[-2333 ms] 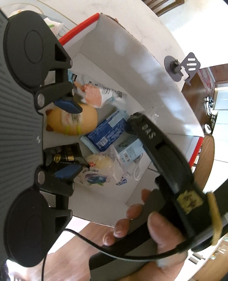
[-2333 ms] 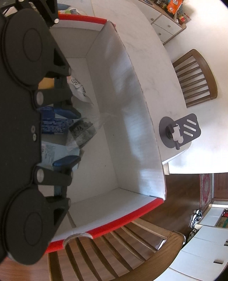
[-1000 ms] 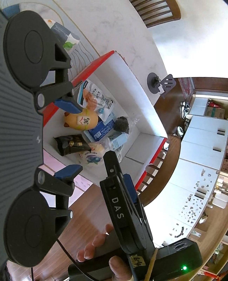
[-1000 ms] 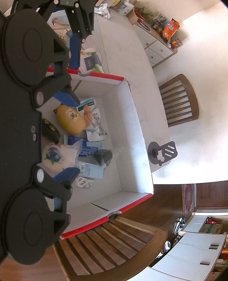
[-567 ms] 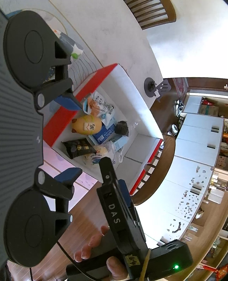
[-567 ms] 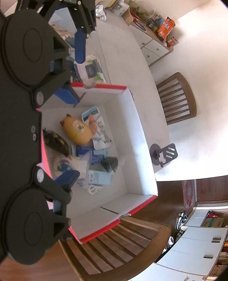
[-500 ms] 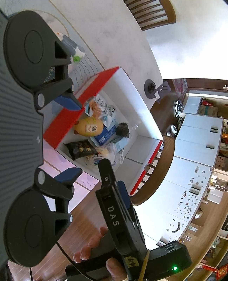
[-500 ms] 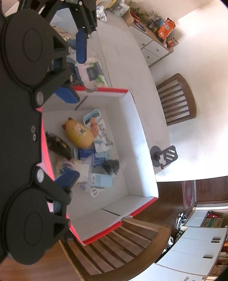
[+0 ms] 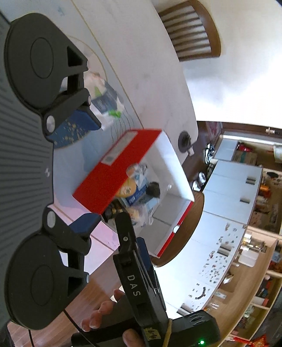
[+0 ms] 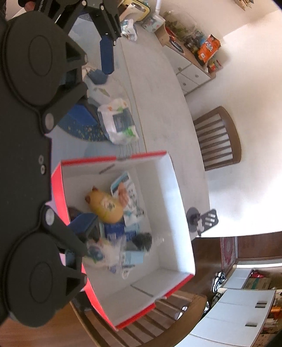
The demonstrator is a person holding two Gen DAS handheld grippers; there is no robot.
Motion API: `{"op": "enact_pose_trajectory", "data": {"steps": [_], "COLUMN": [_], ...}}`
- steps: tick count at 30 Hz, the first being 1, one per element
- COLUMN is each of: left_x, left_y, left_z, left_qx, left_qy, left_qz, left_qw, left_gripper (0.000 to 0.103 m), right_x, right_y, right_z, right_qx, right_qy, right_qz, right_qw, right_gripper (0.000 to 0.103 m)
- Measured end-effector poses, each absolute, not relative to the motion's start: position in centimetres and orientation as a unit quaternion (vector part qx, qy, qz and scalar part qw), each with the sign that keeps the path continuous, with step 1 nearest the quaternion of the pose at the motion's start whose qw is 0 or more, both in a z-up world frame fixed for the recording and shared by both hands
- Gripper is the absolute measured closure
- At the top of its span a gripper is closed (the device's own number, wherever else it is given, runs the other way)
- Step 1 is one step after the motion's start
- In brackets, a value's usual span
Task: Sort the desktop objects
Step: 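Withdraw both tools from the shoebox back over the table, then move left tool over the silver foil packet while right tool reaches the white wipes pack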
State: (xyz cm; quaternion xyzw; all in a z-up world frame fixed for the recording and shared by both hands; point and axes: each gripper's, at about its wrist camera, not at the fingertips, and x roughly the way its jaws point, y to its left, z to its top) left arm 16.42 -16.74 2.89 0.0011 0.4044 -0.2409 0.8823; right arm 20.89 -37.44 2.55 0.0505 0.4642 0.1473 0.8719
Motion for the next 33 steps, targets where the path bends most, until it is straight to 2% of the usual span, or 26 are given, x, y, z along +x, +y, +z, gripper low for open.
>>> {"op": "enact_pose_trajectory", "data": {"steps": [10, 11, 12, 13, 33], "left_x": [14.4, 14.3, 14.1, 13.9, 13.0], "left_y": [-11.3, -10.8, -10.4, -10.0, -4.4], "left_z": [1.6, 1.4, 1.2, 0.9, -3.7], "left_qx": [-0.020, -0.022, -0.022, -0.023, -0.032], "left_qy": [0.418, 0.420, 0.422, 0.423, 0.453], "left_qz": [-0.217, -0.217, -0.217, -0.216, -0.164], "left_qw": [0.882, 0.881, 0.880, 0.880, 0.876], "left_gripper": [0.012, 0.010, 0.001, 0.000, 0.000], "right_x": [20.0, 20.0, 20.0, 20.0, 22.9], "right_y": [-32.8, -32.4, -32.0, -31.6, -24.3], "right_z": [2.7, 2.5, 2.4, 2.3, 0.1], "right_qx": [0.045, 0.044, 0.043, 0.042, 0.001], "right_qy": [0.446, 0.447, 0.447, 0.448, 0.445], "right_qz": [0.158, 0.157, 0.157, 0.159, 0.191], "right_qw": [0.880, 0.880, 0.879, 0.879, 0.875], "right_gripper": [0.008, 0.008, 0.008, 0.008, 0.003]}}
